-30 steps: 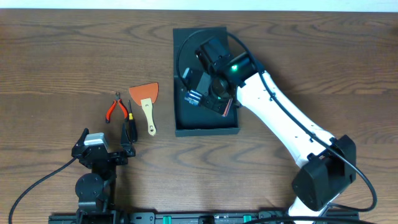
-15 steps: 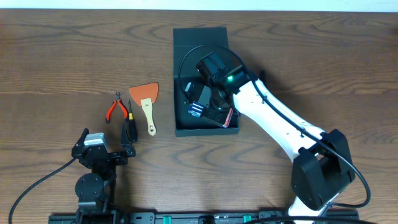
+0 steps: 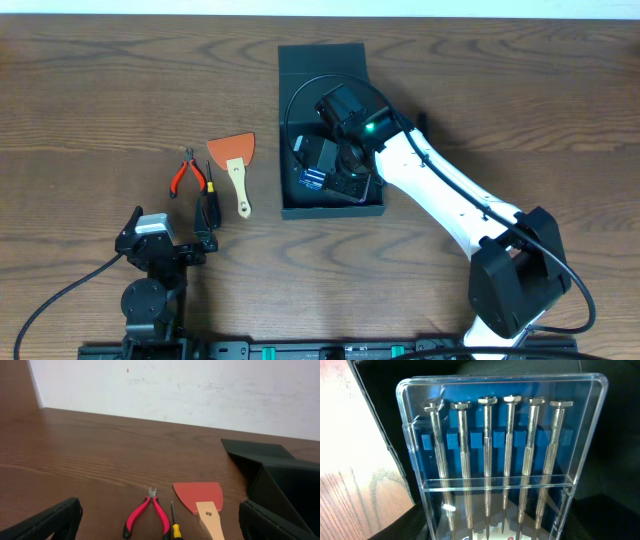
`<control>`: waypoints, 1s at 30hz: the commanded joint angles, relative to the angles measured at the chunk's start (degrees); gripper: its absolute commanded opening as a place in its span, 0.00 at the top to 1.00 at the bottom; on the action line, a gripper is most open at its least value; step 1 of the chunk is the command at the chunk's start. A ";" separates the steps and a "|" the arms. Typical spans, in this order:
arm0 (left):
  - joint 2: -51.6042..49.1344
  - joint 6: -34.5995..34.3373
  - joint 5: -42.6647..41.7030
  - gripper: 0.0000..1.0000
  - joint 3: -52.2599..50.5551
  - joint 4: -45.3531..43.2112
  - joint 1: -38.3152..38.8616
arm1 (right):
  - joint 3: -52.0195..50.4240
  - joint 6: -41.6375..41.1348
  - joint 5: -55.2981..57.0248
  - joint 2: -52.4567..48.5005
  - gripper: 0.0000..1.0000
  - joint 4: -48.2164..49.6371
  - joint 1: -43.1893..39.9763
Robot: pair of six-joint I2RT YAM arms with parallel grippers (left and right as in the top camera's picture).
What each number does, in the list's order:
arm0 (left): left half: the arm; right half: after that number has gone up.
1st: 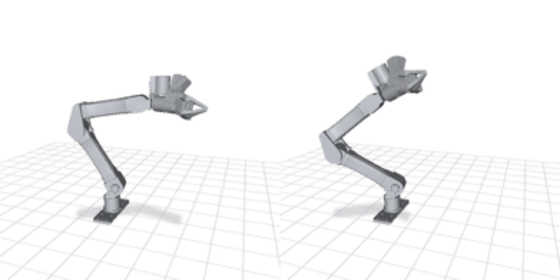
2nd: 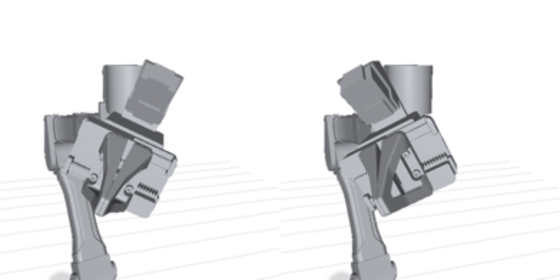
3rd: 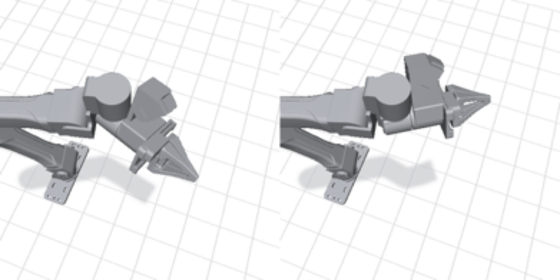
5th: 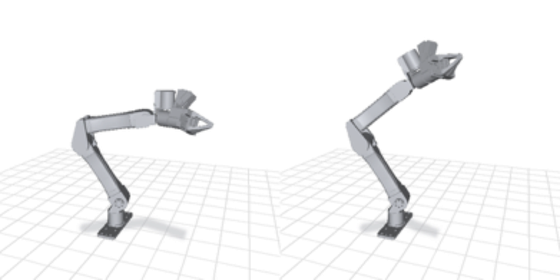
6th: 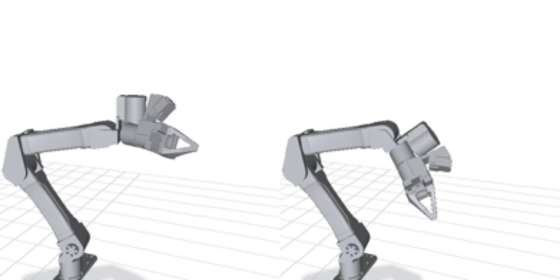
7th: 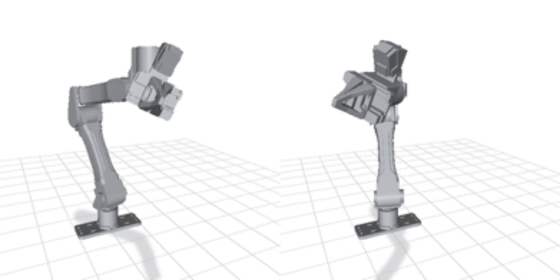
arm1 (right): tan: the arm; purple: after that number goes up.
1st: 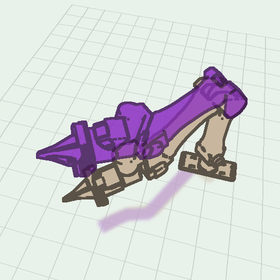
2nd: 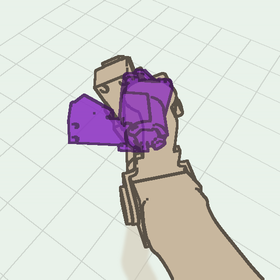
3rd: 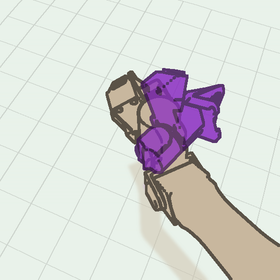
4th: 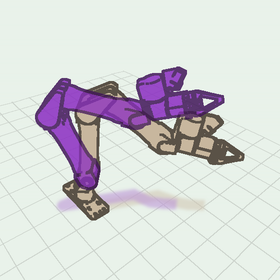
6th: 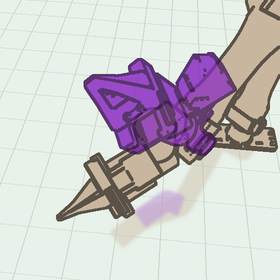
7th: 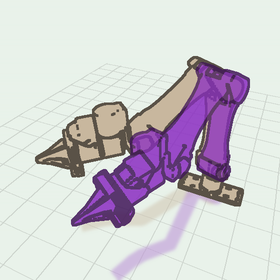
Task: Pack container
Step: 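Lower the case into the black box and open the right gripper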
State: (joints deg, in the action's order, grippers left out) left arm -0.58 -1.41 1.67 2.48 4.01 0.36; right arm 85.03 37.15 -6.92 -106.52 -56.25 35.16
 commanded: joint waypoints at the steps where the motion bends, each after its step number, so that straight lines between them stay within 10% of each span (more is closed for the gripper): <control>1: 0.35 0.74 0.24 0.01 -1.73 0.98 -0.31 | -0.22 2.40 -1.05 -0.48 0.65 0.15 0.39; 30: 0.35 0.76 0.24 0.02 -1.73 0.98 -0.31 | -11.32 3.61 -1.09 -0.55 0.59 10.49 -0.72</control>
State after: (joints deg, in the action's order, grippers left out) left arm -0.58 -1.41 1.67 2.48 4.01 0.36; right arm 74.72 40.84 -7.05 -106.52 -45.93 34.72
